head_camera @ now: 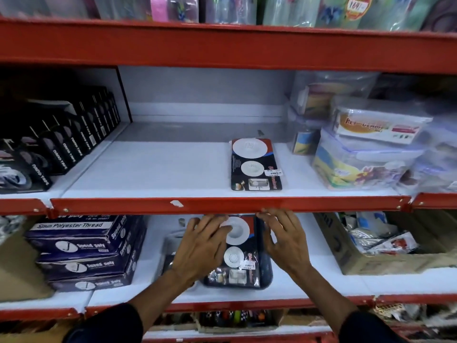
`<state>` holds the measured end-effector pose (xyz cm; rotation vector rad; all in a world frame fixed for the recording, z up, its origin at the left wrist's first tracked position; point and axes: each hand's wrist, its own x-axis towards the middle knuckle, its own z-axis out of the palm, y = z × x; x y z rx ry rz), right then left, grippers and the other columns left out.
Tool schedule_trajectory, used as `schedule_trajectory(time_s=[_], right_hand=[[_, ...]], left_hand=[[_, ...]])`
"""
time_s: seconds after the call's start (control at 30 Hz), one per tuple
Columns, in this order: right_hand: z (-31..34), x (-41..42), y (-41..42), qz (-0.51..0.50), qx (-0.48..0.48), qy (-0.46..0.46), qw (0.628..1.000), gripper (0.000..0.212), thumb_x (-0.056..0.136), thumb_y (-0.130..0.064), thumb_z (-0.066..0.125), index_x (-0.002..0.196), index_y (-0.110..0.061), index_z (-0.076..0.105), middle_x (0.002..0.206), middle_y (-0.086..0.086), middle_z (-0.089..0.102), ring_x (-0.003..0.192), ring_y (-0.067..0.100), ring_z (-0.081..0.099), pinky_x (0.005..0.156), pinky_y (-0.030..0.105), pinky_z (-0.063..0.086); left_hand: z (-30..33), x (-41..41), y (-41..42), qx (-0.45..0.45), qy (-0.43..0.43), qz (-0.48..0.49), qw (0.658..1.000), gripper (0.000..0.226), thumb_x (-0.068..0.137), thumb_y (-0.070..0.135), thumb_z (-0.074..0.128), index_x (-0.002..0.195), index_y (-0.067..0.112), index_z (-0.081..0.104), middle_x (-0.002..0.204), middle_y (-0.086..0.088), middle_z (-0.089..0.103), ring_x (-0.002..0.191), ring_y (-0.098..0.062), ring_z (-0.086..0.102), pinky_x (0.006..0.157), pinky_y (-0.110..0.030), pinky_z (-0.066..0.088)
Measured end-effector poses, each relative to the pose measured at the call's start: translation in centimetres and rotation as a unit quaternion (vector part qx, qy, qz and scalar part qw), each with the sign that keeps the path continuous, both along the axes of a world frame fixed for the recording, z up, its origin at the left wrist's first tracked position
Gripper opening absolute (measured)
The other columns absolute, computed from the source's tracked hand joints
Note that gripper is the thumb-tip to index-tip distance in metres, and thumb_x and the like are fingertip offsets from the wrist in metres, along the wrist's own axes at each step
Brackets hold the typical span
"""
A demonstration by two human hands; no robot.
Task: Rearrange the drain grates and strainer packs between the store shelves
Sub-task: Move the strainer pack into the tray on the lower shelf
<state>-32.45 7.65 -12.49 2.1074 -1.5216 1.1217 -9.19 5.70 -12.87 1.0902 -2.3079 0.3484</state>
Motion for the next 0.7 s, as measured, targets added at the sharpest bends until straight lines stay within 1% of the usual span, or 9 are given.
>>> schedule_trajectory(time_s=[0.1,0.17,0.23,0.3,0.4,0.47,0.57,0.63,0.7], right_hand=[[3.0,0.0,-2.1,-0.01,-0.009,0.039,0.999,0.042,0.087,-0.016,0.059,0.129,-0.015,0.06,0.138,0.008,0.057,0.129,0.029,0.048,0.108,0.042,0.039],[4.6,0.0,-3.6,-0.044,0.027,0.041,0.998,0.051,0.089,-0.024,0.056,0.139,-0.016,0.051,0.149,0.011,0.045,0.14,0.032,0.036,0.116,0.047,0.03],[5.6,-0.1,-5.2,-0.089,0.083,0.03,0.992,0.053,0.093,-0.038,0.047,0.143,-0.02,0.045,0.153,0.012,0.039,0.143,0.033,0.031,0.117,0.05,0.026],[6.4,-0.5,-6.8,-0.119,0.165,-0.02,0.979,0.054,0.095,-0.05,0.035,0.141,-0.023,0.044,0.149,0.014,0.045,0.139,0.035,0.036,0.114,0.05,0.032],[8.2,-0.9,-8.5,-0.099,0.297,-0.152,0.938,0.059,0.091,-0.057,0.034,0.137,-0.021,0.047,0.13,0.019,0.06,0.122,0.041,0.052,0.102,0.048,0.046],[9.7,-1.2,-9.1,-0.083,0.324,-0.202,0.921,0.048,0.093,-0.044,0.046,0.13,-0.014,0.054,0.123,0.018,0.066,0.112,0.039,0.06,0.093,0.038,0.05],[11.3,-1.6,-9.4,-0.092,0.279,-0.245,0.924,0.029,0.093,-0.018,0.058,0.118,-0.006,0.064,0.119,0.017,0.07,0.105,0.035,0.064,0.078,0.027,0.045],[11.6,-2.4,-9.5,-0.093,0.255,-0.324,0.906,0.028,0.088,-0.012,0.064,0.114,-0.003,0.068,0.118,0.014,0.07,0.106,0.033,0.065,0.089,0.029,0.049],[11.5,-3.4,-9.6,-0.078,0.24,-0.423,0.87,0.029,0.082,-0.009,0.07,0.111,-0.007,0.071,0.115,0.011,0.072,0.103,0.028,0.068,0.097,0.041,0.053]], left_hand=[[3.3,-1.0,-1.4,-0.057,0.014,-0.009,0.998,0.041,0.091,0.031,0.053,0.13,0.02,0.057,0.147,-0.004,0.051,0.136,-0.023,0.044,0.107,-0.049,0.039],[5.1,-2.1,-2.9,-0.04,-0.001,0.004,0.999,0.049,0.096,0.035,0.043,0.142,0.02,0.045,0.158,-0.007,0.036,0.147,-0.025,0.029,0.119,-0.052,0.025],[6.5,-3.3,-4.8,0.022,-0.004,0.037,0.999,0.053,0.099,0.04,0.033,0.147,0.019,0.036,0.16,-0.01,0.029,0.151,-0.026,0.021,0.122,-0.054,0.018],[7.3,-4.4,-7.1,0.126,0.019,0.081,0.989,0.056,0.099,0.046,0.026,0.146,0.018,0.035,0.155,-0.015,0.037,0.147,-0.031,0.029,0.12,-0.055,0.022],[8.9,-5.6,-9.5,0.299,0.119,0.091,0.943,0.052,0.098,0.05,0.023,0.124,0.015,0.051,0.126,-0.017,0.065,0.115,-0.036,0.061,0.101,-0.048,0.049],[10.4,-6.1,-10.1,0.344,0.169,0.083,0.92,0.043,0.1,0.041,0.035,0.116,0.008,0.057,0.121,-0.019,0.068,0.105,-0.035,0.065,0.092,-0.044,0.054],[12.0,-6.4,-10.7,0.356,0.237,0.117,0.896,0.035,0.097,0.031,0.051,0.112,0.002,0.064,0.124,-0.019,0.064,0.115,-0.035,0.061,0.098,-0.038,0.049],[12.4,-6.1,-11.2,0.384,0.325,0.131,0.854,0.018,0.091,0.025,0.064,0.087,0.008,0.068,0.104,-0.016,0.065,0.108,-0.032,0.064,0.096,-0.039,0.05],[12.8,-5.4,-11.4,0.43,0.418,0.125,0.791,0.009,0.083,0.015,0.072,0.083,0.006,0.07,0.099,-0.018,0.07,0.096,-0.031,0.068,0.091,-0.042,0.055]])
